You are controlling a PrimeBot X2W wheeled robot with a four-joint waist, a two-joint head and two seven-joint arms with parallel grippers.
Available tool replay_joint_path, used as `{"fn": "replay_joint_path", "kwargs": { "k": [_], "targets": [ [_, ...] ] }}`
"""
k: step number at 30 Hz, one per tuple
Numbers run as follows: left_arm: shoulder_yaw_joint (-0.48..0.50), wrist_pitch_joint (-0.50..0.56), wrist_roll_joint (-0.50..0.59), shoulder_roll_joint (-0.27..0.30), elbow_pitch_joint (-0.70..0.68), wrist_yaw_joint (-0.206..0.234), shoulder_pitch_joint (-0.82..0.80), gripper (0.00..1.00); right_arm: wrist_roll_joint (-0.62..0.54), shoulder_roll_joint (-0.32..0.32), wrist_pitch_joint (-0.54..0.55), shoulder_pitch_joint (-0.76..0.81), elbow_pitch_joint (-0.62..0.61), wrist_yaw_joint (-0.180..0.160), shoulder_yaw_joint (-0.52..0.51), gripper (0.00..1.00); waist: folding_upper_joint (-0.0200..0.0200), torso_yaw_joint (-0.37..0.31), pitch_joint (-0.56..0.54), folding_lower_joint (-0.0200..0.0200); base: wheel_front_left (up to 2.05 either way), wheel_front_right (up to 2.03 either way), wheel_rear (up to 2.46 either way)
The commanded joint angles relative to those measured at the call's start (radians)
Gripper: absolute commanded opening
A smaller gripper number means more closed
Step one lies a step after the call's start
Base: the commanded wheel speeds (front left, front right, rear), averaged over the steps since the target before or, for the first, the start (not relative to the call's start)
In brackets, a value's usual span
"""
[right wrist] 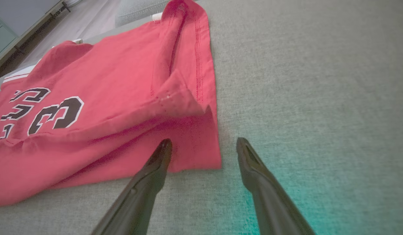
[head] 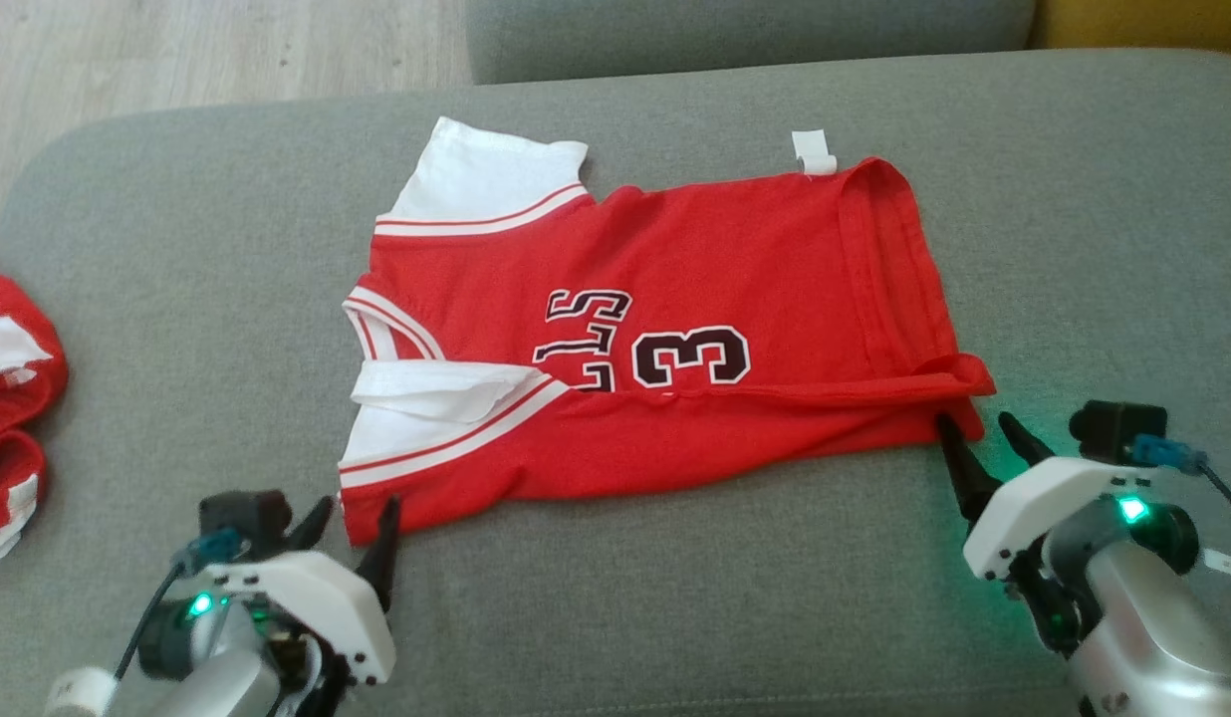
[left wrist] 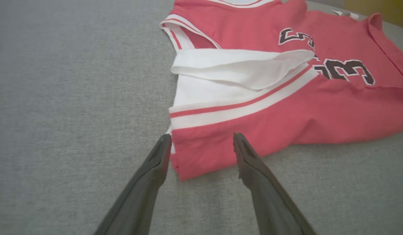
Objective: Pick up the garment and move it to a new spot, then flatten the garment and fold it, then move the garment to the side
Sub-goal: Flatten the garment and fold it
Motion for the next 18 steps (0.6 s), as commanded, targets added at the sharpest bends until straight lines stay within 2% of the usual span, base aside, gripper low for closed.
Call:
{"fn": "replay_joint_path", "kwargs": {
  "k": [1,5,11,12,13,15,18],
  "targets": [
    [0.04,0.003,-0.005,0.018,-0.018,-0.006,-0.065,1.0,-0.007,-0.001,0.003,-0.029,-0.013,-0.001,0.014,1.0,0.0,0.001,0.003,0.0,0.0,0.0,0.0],
    [0.034,0.046,-0.023,0.01,0.028,-0.014,-0.088,1.0,-0.02,0.008,0.031,-0.055,0.026,-0.001,0.015,1.0,0.0,0.005,0.014,0.0,0.0,0.0,0.0],
    [0.004,0.138,-0.051,-0.007,0.117,-0.067,-0.138,1.0,-0.014,0.018,0.091,-0.083,0.069,-0.001,0.034,1.0,0.0,0.006,0.032,0.0,0.0,0.0,0.0],
    [0.0,0.155,-0.055,-0.009,0.127,-0.074,-0.148,1.0,-0.012,0.019,0.099,-0.086,0.071,-0.001,0.04,0.87,0.0,0.006,0.033,0.0,0.0,0.0,0.0],
    [-0.002,0.172,-0.062,-0.011,0.135,-0.08,-0.156,0.85,-0.008,0.019,0.106,-0.089,0.073,-0.001,0.045,0.49,0.0,0.006,0.034,0.0,0.0,0.0,0.0],
    [-0.002,0.191,-0.067,-0.011,0.147,-0.086,-0.173,0.0,0.0,0.019,0.108,-0.092,0.073,-0.001,0.054,0.0,0.0,0.006,0.032,0.0,0.0,0.0,0.0],
    [-0.002,0.203,-0.073,-0.008,0.155,-0.092,-0.183,0.0,0.012,0.017,0.113,-0.093,0.074,-0.001,0.063,0.0,0.0,0.004,0.019,0.0,0.0,0.0,0.0]
  ]
}}
